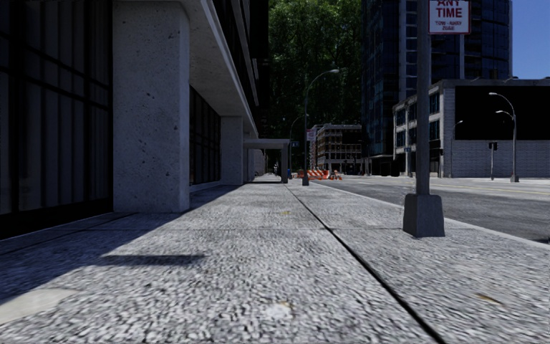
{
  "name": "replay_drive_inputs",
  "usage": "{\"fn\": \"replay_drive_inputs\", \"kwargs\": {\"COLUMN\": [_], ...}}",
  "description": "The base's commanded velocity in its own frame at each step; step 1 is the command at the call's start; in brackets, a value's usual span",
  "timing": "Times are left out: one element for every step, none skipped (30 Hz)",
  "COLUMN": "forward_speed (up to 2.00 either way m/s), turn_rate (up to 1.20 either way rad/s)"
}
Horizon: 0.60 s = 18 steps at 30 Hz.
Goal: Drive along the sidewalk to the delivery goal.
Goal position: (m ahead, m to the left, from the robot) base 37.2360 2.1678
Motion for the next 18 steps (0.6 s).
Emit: {"fn": "replay_drive_inputs", "kwargs": {"forward_speed": [2.0,2.0,2.0,2.0,2.0,2.0,2.0,2.0,2.0,2.0,2.0,2.0,2.0,2.0,2.0,2.0,2.0,2.0], "turn_rate": [0.0,0.0,0.0,0.0,0.0,0.0,0.0,0.0,0.0,0.0,0.0,0.0,0.0,0.0,0.0,0.0,0.0,0.0]}}
